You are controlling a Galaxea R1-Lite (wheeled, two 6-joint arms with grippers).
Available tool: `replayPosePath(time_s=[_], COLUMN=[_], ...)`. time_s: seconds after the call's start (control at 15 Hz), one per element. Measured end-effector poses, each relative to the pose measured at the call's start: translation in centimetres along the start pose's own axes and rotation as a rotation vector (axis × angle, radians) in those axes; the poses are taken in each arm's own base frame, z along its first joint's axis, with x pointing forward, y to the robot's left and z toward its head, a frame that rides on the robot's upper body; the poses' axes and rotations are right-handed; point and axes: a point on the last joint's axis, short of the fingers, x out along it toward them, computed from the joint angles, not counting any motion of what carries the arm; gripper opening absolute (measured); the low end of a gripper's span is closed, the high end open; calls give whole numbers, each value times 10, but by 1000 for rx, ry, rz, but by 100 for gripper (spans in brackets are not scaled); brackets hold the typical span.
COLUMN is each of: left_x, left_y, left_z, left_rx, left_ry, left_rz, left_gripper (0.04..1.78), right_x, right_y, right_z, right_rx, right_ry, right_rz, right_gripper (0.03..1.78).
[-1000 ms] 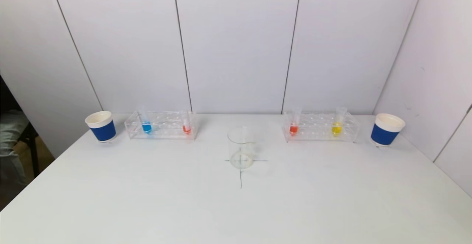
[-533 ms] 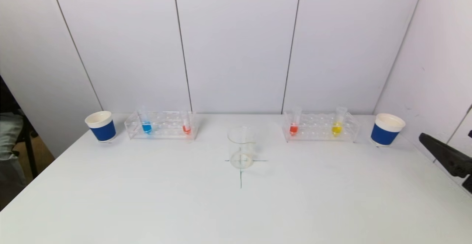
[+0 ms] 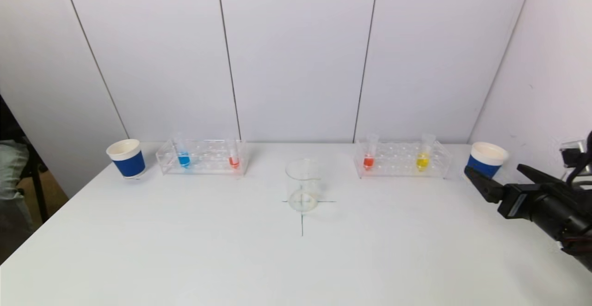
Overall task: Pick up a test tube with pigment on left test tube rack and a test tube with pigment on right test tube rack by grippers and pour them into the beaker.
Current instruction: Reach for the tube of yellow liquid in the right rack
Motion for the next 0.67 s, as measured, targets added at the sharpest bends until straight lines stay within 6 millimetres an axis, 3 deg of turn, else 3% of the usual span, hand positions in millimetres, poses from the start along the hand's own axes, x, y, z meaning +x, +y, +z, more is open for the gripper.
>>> replayPosePath(time_s=[0.67], left_x=[0], left_y=[0], left_z=[0], left_rx=[0], left_ry=[0], left_rz=[0], left_gripper=[176], right_x=[72], right_y=[-3], right_z=[-41], right_rx=[33], right_ry=[83], right_rz=[-20], right_gripper=[176])
